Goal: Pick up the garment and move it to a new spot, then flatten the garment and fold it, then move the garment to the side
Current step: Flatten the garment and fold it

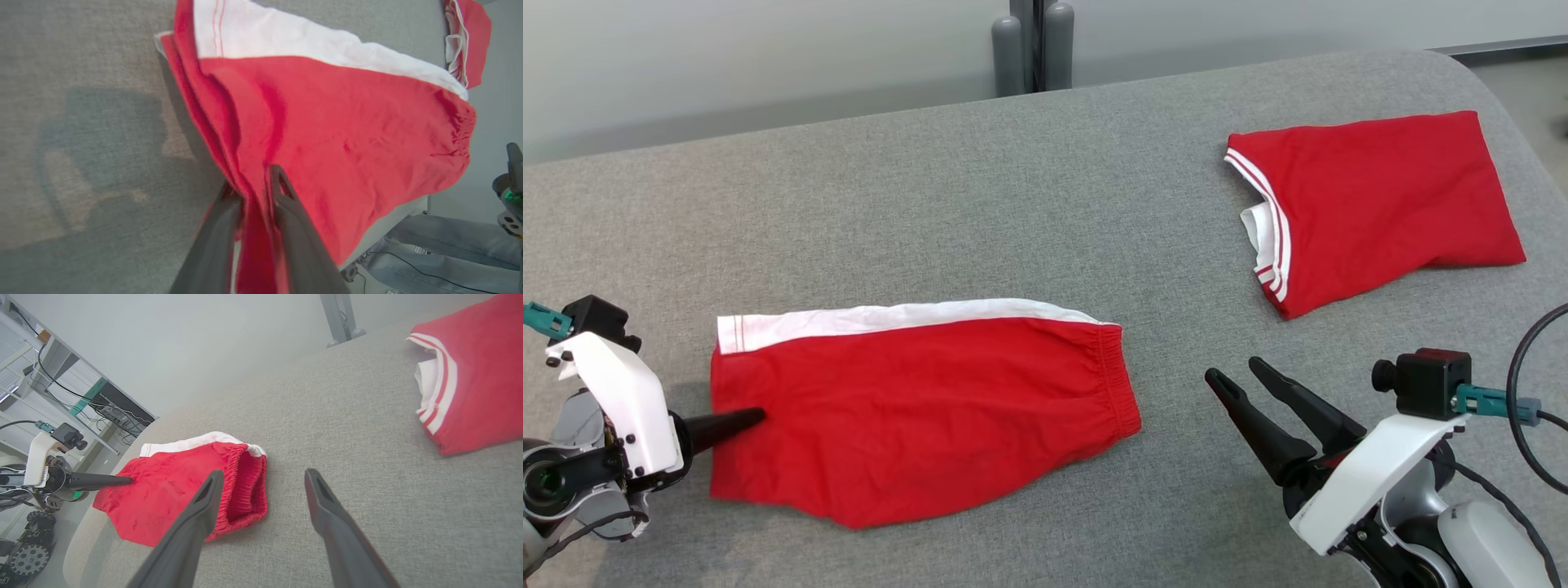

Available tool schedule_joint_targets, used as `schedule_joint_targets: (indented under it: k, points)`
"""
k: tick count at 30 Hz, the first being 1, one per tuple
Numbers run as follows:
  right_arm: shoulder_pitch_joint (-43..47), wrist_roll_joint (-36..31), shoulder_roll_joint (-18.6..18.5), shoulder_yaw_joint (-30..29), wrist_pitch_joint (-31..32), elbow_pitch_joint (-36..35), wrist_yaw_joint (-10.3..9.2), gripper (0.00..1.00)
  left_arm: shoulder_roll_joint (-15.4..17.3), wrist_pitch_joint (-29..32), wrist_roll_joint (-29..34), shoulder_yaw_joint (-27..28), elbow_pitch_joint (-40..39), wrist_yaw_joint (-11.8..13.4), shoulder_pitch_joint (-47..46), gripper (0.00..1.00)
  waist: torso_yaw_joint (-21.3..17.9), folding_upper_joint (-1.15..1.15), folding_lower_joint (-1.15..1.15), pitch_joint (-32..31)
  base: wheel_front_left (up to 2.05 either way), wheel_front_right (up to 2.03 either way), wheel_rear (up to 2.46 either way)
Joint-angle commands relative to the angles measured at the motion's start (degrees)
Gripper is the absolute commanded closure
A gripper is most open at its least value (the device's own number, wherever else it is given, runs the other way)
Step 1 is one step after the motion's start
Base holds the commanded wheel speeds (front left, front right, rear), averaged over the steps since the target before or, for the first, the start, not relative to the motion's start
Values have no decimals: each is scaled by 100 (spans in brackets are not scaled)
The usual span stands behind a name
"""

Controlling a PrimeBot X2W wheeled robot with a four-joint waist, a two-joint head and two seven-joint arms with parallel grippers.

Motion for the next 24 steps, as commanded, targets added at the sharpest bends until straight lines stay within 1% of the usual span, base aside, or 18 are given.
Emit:
schedule_joint_targets:
  k: [1, 4, 7, 11, 16, 19, 20, 22, 24]
  points:
    - [47, -49, -7, -24, 12, -19, 4, 0, -9, 8, 47, -8, 38, -23, 49, 0, 8, 0, 0, -14, 0, 0, 0]
    - [107, -56, -10, -78, 39, -42, 4, 0, -1, -22, 66, 38, 47, -30, 12, 0, 41, 0, 0, -67, 0, 0, 0]
    - [139, -76, -27, -153, 50, -63, 4, 0, 74, -119, 166, 92, -5, -40, -115, 0, 98, 0, 0, -136, 0, 0, 0]
    - [202, -147, -38, -249, 36, -84, 4, 0, 191, -565, 543, 193, -166, -52, -270, 0, 211, 0, 0, -212, 0, 0, 0]
    - [237, -272, 44, -402, -6, -72, 4, 0, 286, -1694, 1077, 412, -499, -48, -272, 0, 363, 0, 0, -271, 0, 0, 0]
    - [276, -374, 71, -518, -65, -88, 4, 0, 307, -2366, 1420, 430, -722, 74, -77, 0, 458, 0, 0, -316, 0, 0, 0]
    - [276, -374, 71, -518, -65, -88, 4, 0, 307, -2366, 1420, 430, -722, 74, -77, 0, 458, 0, 0, -316, 0, 0, 0]
    - [344, -423, 92, -587, -75, -96, 4, 0, 309, -2811, 1634, 444, -874, 208, 66, 0, 532, 0, 0, -353, 0, 0, 0]
    - [381, -475, 118, -657, -102, -115, 4, 0, 321, -3302, 1882, 455, -988, 435, 214, 0, 606, 0, 0, -398, 0, 0, 0]
